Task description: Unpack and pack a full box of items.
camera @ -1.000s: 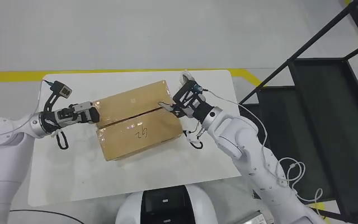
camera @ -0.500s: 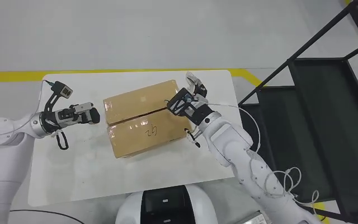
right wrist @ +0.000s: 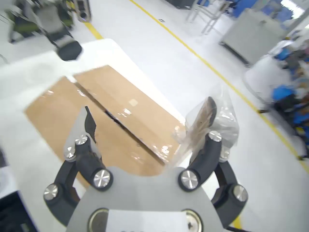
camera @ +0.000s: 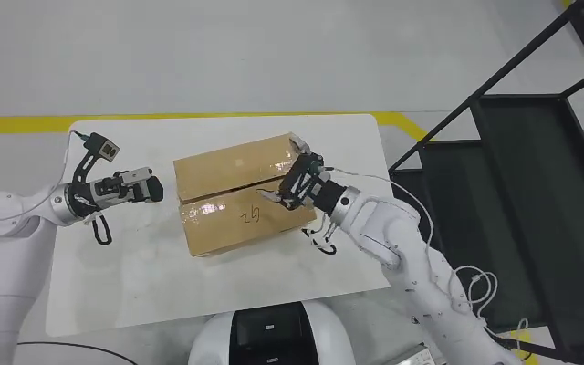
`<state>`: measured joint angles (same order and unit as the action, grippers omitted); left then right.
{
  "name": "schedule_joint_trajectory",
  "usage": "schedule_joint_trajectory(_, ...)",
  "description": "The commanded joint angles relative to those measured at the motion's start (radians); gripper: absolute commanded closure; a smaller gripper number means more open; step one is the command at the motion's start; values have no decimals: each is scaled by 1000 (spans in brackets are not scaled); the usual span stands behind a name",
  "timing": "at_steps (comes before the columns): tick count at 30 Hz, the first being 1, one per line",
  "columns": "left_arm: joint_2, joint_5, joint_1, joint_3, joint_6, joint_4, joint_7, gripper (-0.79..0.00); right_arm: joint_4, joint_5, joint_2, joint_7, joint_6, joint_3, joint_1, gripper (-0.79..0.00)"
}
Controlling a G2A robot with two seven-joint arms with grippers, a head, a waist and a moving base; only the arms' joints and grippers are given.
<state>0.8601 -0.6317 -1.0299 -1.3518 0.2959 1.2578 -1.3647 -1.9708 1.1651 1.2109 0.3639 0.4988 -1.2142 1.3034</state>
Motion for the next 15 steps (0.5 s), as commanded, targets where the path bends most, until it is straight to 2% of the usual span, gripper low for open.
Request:
schedule_joint_trajectory(1,0,1,1,0,-2,0,-2,-785,45,-322,-6,41,115,-41,-13,-785)
schedule_joint_trajectory(4,1,2,4,1,-4,-1,-2,-785,133,-639,-18,167,257,-55,-53,-785)
schedule_joint_trajectory(7,2,2,7,4,-5,-1,-4,-785,205,-886,-34,346,339,-42,-120,-785)
schedule_joint_trajectory(12,5,1,13,12,-7,-3,0,-785,237,-1010,-50,484,334,-33,-170,-785)
schedule_joint_trajectory(15,7,2,17,17,-9,-5,2,-785,238,-997,-58,520,313,-37,-174,-785)
